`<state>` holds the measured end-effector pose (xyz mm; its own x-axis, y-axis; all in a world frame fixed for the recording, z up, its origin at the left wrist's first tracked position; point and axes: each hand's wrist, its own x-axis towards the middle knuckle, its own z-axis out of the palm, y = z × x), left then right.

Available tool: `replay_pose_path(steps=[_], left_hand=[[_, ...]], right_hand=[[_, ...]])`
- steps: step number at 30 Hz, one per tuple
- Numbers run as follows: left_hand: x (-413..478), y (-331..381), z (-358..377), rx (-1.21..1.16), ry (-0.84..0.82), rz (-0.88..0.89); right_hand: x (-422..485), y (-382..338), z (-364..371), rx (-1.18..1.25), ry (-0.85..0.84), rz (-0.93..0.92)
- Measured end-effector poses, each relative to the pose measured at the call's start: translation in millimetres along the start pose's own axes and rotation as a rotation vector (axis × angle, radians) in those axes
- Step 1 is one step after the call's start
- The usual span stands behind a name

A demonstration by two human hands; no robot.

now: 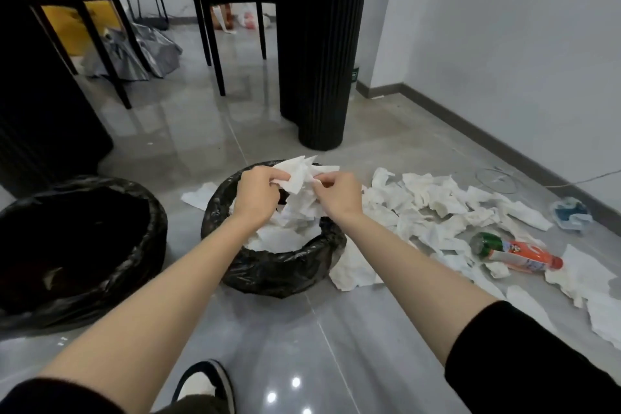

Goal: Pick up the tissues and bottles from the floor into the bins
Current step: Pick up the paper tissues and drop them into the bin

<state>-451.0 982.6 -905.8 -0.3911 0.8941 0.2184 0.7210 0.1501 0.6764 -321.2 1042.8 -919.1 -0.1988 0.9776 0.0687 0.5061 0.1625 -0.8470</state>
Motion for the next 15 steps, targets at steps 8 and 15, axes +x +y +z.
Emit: replay_pose_path(steps=[8,15], left_hand=[[30.6,-63.6,28.0,0.358,-0.622,-0.060],[42.0,-92.1,55.9,0.719,-0.951,-0.138]], right_hand=[[41.8,23.8,68.8,-0.401,-0.228,-0.019],[58.9,45.9,98.3,-0.836,-0.711,-0.001]])
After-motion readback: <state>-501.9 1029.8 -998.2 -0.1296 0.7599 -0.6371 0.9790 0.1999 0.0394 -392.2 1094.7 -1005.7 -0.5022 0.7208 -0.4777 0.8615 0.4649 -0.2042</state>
